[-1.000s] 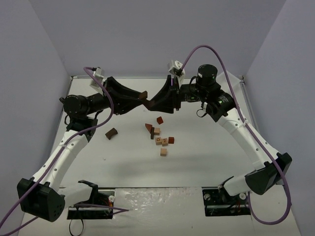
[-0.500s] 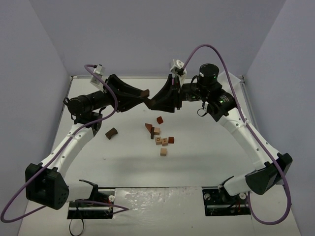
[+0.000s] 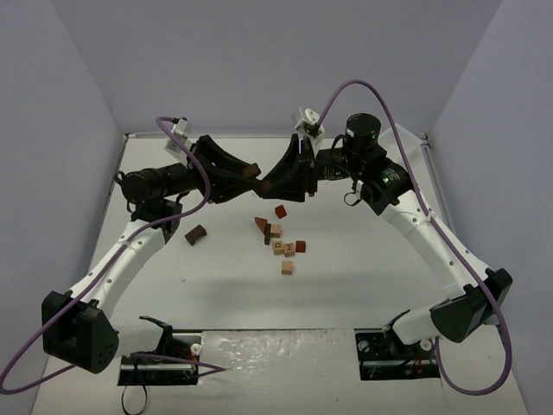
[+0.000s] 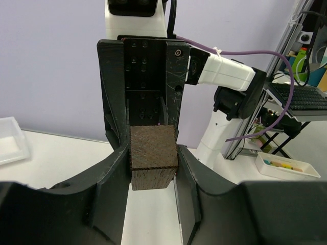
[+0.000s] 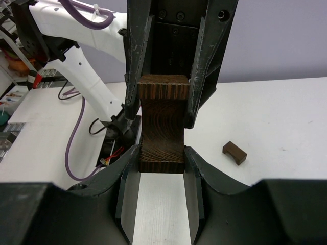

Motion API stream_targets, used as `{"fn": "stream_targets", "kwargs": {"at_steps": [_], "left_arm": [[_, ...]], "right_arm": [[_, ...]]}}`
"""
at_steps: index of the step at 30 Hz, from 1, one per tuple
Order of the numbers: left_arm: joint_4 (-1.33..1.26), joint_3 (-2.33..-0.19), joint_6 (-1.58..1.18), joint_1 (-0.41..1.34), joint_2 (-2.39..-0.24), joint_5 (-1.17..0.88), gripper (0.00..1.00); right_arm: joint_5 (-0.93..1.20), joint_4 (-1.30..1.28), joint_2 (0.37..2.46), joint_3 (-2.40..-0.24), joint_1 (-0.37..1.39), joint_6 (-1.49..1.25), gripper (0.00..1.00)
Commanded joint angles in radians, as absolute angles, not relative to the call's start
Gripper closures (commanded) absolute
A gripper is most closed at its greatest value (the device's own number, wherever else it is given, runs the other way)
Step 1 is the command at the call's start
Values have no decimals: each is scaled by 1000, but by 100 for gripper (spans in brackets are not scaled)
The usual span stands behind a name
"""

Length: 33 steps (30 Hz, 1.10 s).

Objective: Build the wood block tower

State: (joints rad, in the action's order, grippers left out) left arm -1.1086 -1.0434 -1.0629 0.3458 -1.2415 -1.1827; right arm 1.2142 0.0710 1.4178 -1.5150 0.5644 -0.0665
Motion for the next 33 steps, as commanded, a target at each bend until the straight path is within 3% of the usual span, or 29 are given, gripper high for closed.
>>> {"fn": "stream_targets", "kwargs": {"at_steps": [1, 3, 5, 6, 7, 8, 11, 13, 19, 21, 26, 33], "left_arm": [[-1129, -1081, -1024, 347, -1209, -1203, 88], [-1106, -1083, -1008, 347, -1209, -1200, 100], [-1092, -1087, -995, 347, -1207, -1199, 100], [-1086, -1089, -989, 346, -1206, -1200, 100], [-1071, -1090, -981, 346, -1206, -1201, 100], [-1042, -1091, -964, 344, -1205, -1202, 100], [-910, -1104, -871, 336, -1189, -1211, 100], [-711, -1124, -740, 323, -1166, -1208, 100], [-435, -1152, -528, 226, -1152, -1175, 100], [-183, -1182, -377, 206, -1164, -1118, 100], [321, -1328, -23, 210, -1233, -876, 100], [635, -1502, 177, 214, -1400, -503, 100]], "right_arm": [[1230, 149, 1409, -1561, 568, -55, 100], [1224, 149, 1408, -1558, 566, -54, 100], [1216, 148, 1407, -1549, 565, -54, 94], [1209, 147, 1406, -1546, 564, -54, 85], [1205, 148, 1404, -1540, 562, -54, 63], [1196, 148, 1402, -1532, 560, -54, 49], [1174, 147, 1392, -1505, 545, -60, 25], [1153, 146, 1376, -1477, 520, -70, 18], [1046, 144, 1300, -1336, 424, -120, 11], [960, 141, 1255, -1252, 389, -160, 8], [827, 134, 1174, -1097, 319, -201, 5], [672, 69, 1094, -976, 268, -217, 3]]}}
